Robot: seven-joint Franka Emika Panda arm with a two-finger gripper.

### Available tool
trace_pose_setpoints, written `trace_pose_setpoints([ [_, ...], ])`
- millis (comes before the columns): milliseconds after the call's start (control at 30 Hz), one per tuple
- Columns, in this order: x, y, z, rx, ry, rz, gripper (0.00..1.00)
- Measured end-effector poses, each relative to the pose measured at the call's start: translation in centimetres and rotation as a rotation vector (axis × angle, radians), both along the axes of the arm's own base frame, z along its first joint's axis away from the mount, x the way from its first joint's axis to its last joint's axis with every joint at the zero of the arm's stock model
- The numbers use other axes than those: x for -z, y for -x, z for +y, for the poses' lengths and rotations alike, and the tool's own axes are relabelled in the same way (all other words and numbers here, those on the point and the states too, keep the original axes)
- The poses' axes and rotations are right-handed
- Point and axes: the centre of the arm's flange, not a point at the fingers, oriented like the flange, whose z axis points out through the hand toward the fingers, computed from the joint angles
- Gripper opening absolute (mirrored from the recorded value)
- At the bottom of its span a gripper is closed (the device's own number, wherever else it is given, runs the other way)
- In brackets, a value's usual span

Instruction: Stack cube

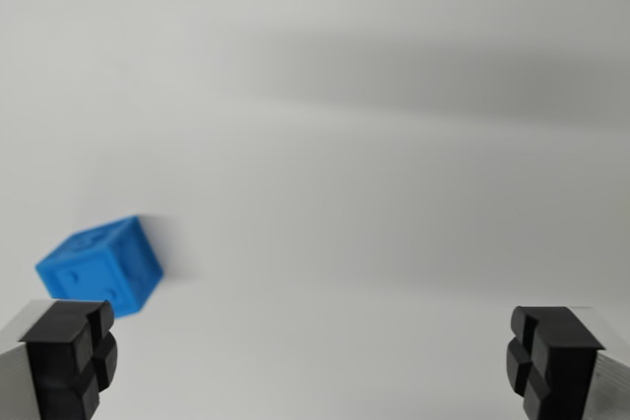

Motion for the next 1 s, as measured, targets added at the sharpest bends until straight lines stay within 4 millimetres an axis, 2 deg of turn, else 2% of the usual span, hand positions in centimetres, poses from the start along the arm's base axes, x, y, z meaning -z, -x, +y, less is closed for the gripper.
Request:
trace_pose_setpoints([
  [600, 3.9, 2.7, 3.3, -0.071, 0.001, -0.005, 1.0],
  [1000, 7.2, 4.9, 5.9, -0.131, 0.002, -0.007, 1.0],
])
